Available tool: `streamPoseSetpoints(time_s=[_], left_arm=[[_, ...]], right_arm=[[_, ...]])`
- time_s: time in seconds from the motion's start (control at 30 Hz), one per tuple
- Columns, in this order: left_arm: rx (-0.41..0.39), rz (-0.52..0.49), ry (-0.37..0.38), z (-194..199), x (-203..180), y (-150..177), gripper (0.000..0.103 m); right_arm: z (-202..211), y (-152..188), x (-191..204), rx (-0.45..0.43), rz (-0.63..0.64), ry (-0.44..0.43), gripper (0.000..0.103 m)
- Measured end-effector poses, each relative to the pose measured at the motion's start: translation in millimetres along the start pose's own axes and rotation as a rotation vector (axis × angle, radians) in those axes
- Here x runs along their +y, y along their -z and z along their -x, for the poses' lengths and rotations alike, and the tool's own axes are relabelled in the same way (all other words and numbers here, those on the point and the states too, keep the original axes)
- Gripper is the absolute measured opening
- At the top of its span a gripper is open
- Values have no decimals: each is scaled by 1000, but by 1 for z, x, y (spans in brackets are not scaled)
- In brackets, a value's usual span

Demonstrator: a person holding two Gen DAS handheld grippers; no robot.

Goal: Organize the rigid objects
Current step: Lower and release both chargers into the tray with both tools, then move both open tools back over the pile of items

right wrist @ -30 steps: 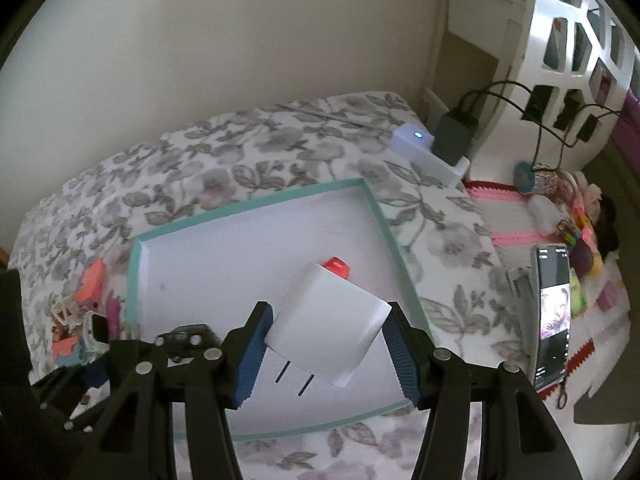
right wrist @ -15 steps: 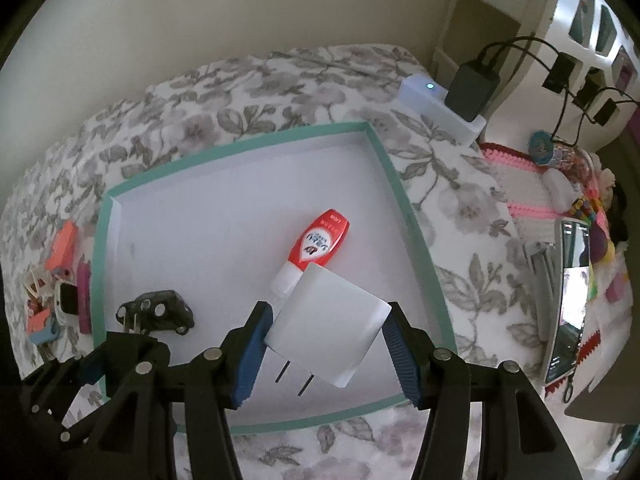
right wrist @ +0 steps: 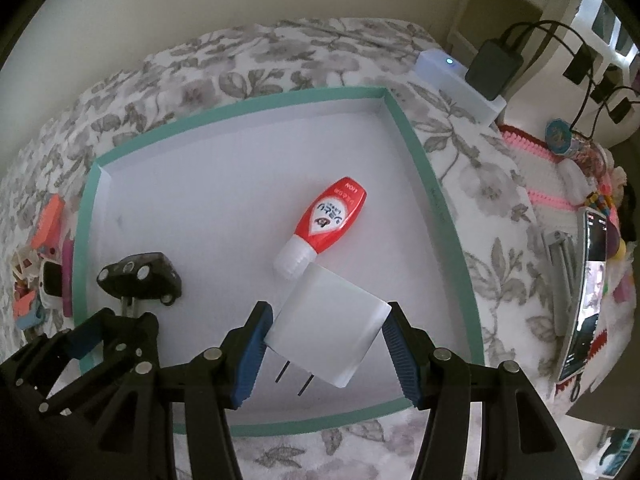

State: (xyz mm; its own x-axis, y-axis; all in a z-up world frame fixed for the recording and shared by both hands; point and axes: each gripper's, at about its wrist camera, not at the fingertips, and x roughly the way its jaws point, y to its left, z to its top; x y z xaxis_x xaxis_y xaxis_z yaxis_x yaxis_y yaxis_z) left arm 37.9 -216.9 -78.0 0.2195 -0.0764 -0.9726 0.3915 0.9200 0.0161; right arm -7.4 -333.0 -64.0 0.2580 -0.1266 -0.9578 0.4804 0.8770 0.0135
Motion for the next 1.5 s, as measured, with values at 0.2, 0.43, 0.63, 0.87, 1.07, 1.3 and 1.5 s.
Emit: streamPoseSetpoints(time_s=[0.2,0.43,0.63,0.87,1.07,1.3,1.5], left_arm=[[0,0,0,-2,1,1,42],[3,-1,0,-3,4,1,44],[-8,2,0,3,8,0,55],[-37,15,19,18,17,-1,62],[-101,34,22,43,22,-4,68],[-148,98,4,54,40,-7,84],[-146,191,-22,50,66,-8,93]], right_arm=[[-5,2,2,16,7,2,60],[-9,3,5,30,16,7,60],[-6,0,6,17,27,13,63],[20,-6,1,-59,7,7,67],[54,-10,-4,-161,-16,-6,67],[71,-10,-3,-210,-26,-29,68],[58,-7,9,-177,-1,-53,79]])
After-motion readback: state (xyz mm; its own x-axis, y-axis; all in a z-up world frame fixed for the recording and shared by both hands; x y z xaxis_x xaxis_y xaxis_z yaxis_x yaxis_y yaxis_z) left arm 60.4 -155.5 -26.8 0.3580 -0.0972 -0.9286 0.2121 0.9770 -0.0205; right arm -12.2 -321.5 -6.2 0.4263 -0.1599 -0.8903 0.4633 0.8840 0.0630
